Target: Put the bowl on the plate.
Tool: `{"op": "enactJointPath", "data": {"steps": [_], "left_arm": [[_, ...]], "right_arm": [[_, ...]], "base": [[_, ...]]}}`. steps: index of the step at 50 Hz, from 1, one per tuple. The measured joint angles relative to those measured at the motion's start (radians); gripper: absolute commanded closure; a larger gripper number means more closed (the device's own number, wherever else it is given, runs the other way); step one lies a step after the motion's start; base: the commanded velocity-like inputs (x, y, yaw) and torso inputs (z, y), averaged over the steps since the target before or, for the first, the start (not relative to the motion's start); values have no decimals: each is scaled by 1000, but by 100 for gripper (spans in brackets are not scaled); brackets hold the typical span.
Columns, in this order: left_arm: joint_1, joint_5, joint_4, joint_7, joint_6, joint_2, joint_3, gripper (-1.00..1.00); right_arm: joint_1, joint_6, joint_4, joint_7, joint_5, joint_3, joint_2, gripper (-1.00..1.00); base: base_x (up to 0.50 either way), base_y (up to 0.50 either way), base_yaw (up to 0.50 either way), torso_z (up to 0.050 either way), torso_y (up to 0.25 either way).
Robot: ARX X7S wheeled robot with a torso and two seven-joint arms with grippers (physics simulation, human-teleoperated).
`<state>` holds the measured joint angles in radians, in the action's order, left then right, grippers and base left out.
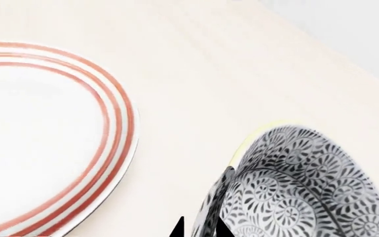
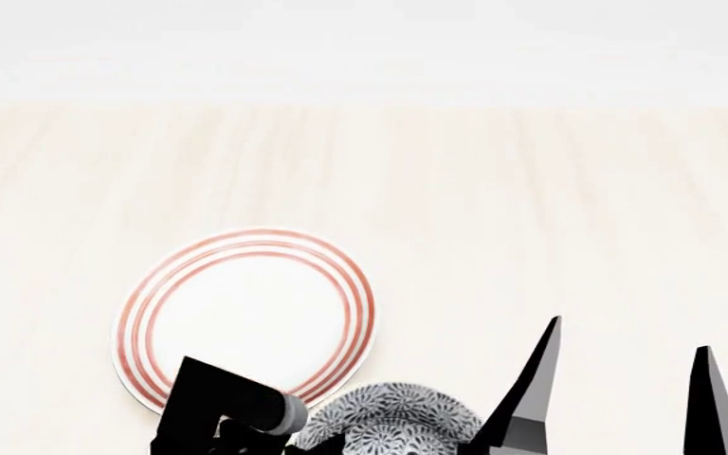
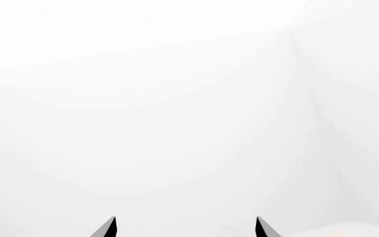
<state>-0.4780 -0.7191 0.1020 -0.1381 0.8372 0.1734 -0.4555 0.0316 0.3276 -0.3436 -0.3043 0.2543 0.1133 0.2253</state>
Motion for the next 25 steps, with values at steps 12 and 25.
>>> {"op": "enactJointPath", "data": {"steps": [12,25], "left_arm": [[-121,92,-159,-20,-98,1,22,100],[-255,131,-367,-20,-181,-22,58,100]], "right_arm": [[0,1,2,-4,3,9,6,-100],[4,3,2,-8,7,18,13,-100]], "base": [[0,0,0,0,0],[0,0,0,0,0]]}}
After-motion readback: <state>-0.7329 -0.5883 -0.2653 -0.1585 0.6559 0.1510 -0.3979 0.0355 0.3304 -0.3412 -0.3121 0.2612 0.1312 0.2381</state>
